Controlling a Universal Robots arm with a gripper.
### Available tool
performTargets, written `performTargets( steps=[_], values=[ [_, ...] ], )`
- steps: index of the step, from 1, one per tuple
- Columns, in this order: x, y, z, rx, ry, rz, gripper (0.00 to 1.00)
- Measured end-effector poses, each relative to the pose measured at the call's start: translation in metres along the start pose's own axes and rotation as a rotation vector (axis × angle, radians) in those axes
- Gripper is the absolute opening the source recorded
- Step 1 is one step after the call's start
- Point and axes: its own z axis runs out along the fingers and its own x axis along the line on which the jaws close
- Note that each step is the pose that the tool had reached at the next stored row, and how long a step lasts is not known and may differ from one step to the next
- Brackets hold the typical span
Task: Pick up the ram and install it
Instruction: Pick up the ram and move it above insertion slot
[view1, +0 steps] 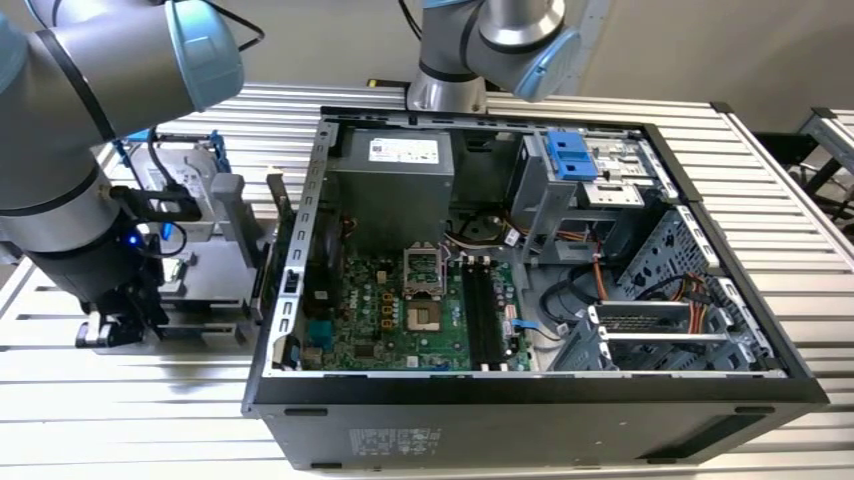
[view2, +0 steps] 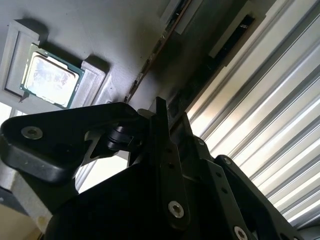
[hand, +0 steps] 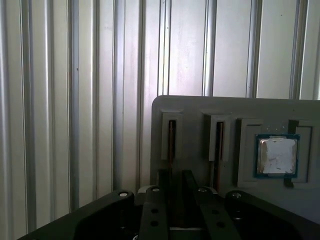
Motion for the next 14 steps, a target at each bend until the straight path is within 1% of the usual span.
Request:
performTargets(
  steps=[3, 4, 14],
  values=[
    [0.0, 0.0001, 0.0, -0.0001, 0.0001, 0.0, 1.0],
    [0.0, 0.0001, 0.0, 0.0, 0.0001, 0.0, 0.0],
    [0.0, 0.0004, 0.0, -0.0001, 0.0001, 0.0, 0.0]
  ],
)
